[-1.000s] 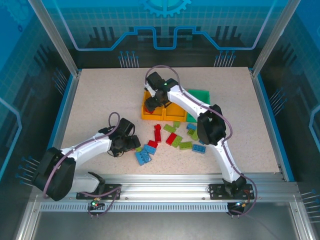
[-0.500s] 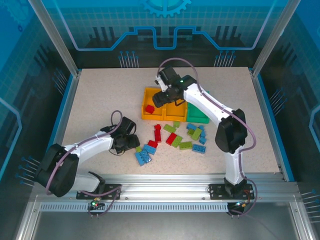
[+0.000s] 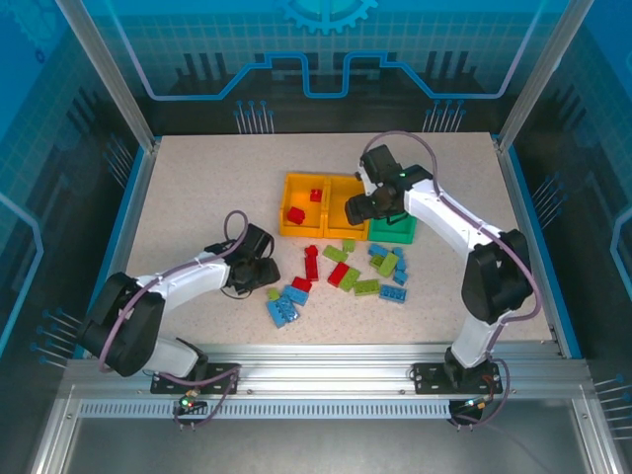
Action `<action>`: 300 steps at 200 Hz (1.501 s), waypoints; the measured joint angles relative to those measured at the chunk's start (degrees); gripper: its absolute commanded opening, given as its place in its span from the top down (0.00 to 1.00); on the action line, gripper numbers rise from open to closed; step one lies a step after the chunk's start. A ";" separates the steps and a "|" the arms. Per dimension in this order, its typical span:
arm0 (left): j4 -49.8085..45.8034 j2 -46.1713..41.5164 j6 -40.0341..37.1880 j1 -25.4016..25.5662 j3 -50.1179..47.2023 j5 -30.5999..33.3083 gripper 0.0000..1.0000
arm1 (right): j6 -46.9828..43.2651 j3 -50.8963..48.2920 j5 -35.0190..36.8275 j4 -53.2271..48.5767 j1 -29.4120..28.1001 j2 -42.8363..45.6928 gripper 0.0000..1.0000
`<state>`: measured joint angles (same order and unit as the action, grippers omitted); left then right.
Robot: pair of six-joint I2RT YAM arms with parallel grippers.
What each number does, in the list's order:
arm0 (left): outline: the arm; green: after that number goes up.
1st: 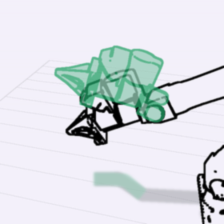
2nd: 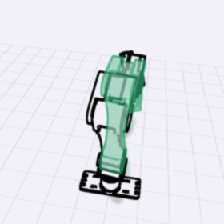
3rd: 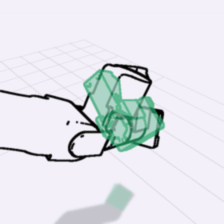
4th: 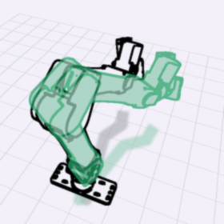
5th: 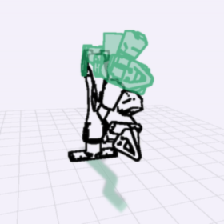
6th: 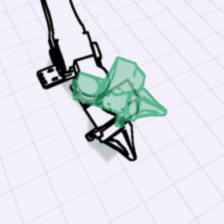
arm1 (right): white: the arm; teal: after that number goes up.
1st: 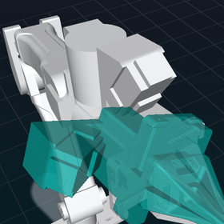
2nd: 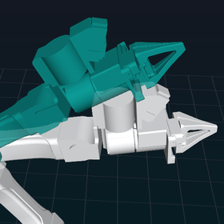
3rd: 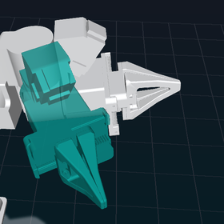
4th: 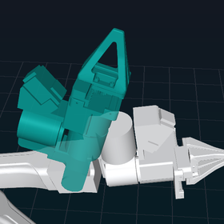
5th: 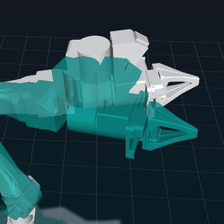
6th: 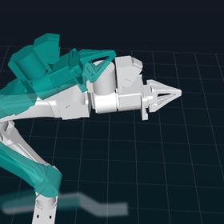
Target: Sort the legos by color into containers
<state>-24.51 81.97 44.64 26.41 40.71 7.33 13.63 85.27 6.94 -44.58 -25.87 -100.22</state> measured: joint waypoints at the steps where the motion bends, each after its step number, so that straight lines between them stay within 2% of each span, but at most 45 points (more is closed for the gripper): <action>1: 0.00 0.07 0.00 0.00 0.04 -0.02 0.38 | 0.02 -0.11 -0.02 0.04 0.02 0.09 0.19; 89: 0.31 3.21 -1.27 0.00 7.08 1.27 0.40 | 1.03 -7.41 0.00 2.19 1.20 5.16 0.19; 158: -0.28 3.63 -3.10 0.00 8.22 1.97 0.25 | 1.81 -8.09 -0.24 2.67 1.62 5.42 0.19; 225: -1.40 13.81 -14.29 -0.57 16.24 3.93 0.22 | 1.86 -8.41 -0.46 2.73 1.68 5.42 0.19; 243: -1.46 16.24 -17.33 -1.46 17.84 4.00 0.27 | 1.86 -8.74 -0.48 2.71 1.90 5.42 0.19; 300: -1.57 20.76 -22.69 -4.04 19.67 2.89 0.57 | 1.92 -9.46 -0.42 2.69 2.60 5.70 0.19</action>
<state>-26.09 102.74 21.96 22.37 60.38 10.22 15.55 75.81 6.52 -41.89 -23.27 -94.52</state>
